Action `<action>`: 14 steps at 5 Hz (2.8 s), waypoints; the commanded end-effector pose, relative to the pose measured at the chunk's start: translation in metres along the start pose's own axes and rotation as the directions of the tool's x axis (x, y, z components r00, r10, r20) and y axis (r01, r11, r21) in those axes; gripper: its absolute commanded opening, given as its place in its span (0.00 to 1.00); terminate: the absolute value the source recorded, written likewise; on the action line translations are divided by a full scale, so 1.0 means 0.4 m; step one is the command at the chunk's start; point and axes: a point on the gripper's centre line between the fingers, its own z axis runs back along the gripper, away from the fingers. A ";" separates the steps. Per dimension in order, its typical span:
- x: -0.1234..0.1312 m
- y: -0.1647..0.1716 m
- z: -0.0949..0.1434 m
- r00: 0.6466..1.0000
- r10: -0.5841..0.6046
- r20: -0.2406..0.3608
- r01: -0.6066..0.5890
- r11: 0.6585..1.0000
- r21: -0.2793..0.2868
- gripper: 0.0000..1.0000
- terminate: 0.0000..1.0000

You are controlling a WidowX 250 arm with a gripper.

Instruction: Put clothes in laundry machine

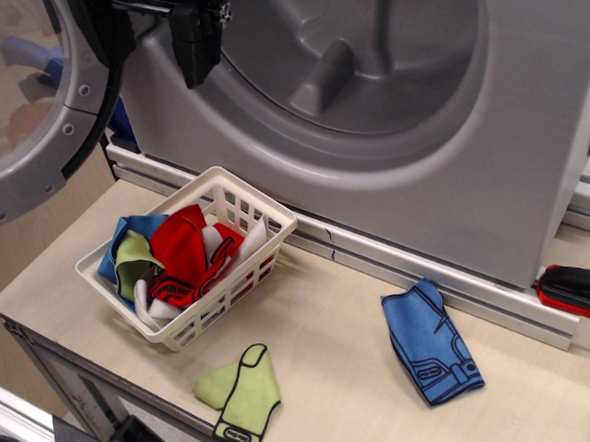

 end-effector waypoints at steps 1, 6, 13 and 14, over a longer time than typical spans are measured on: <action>0.000 0.000 0.000 1.000 0.000 0.000 0.000 1.000 0.000 1.00 0.00; -0.123 0.098 -0.279 0.990 0.138 -0.036 -0.136 0.990 0.041 1.00 0.00; -0.077 0.036 -0.507 0.897 0.443 -0.008 -0.442 0.896 0.034 1.00 0.00; -0.076 0.047 -0.527 0.902 0.431 0.018 -0.431 0.901 0.049 1.00 0.00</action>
